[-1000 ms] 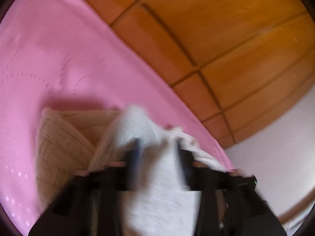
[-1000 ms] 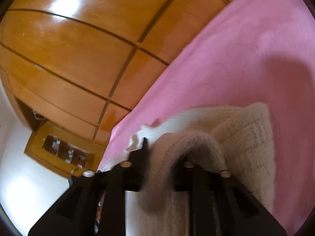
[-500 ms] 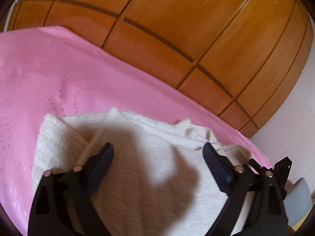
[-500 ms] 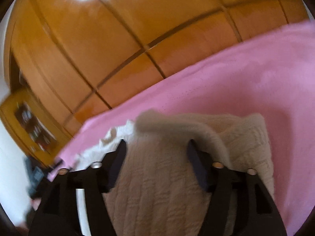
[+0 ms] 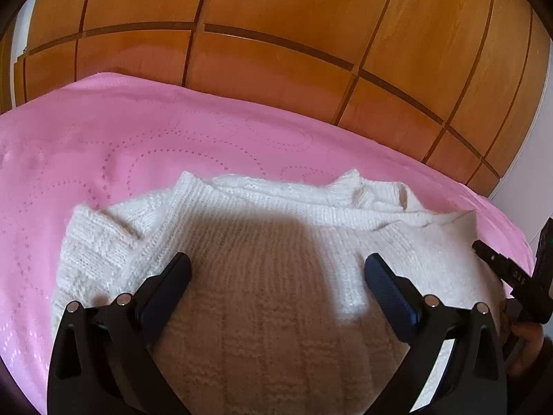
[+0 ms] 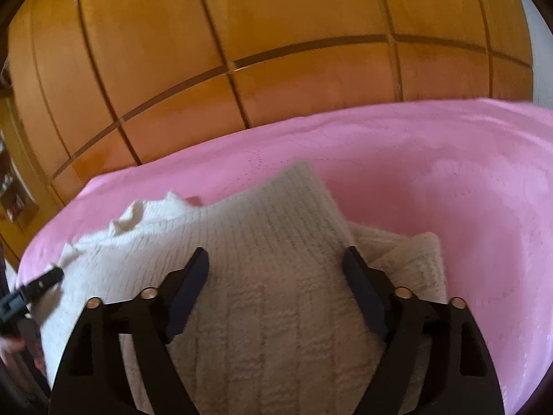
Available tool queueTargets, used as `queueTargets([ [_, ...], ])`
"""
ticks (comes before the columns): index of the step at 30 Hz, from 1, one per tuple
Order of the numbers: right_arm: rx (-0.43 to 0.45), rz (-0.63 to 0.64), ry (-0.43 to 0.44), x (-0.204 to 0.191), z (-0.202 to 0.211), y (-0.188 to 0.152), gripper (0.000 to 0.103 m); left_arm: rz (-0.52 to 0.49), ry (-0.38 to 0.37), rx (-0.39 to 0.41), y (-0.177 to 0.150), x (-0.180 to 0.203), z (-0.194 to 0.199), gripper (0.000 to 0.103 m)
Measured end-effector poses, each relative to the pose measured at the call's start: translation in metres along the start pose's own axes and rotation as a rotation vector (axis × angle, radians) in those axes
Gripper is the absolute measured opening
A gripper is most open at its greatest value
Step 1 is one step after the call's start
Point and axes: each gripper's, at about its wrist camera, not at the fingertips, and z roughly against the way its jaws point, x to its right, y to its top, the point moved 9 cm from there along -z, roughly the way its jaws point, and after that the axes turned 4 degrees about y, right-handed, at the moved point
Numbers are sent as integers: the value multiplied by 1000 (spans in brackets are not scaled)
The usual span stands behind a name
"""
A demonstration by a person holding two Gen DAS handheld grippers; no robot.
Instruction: Fold small clothes
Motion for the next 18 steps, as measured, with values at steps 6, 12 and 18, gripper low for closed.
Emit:
queueTargets([
  [6,19,-15,19,2,3,2,84,96,-155,46,5,27,28,100],
  [12,5,-15,-12,-3,8,4,79,-15,-157,-3,-2,67,24,94],
  [18,-78,68,61,-43,15,14,60,-90,-158,-42,-7,88,20,82],
])
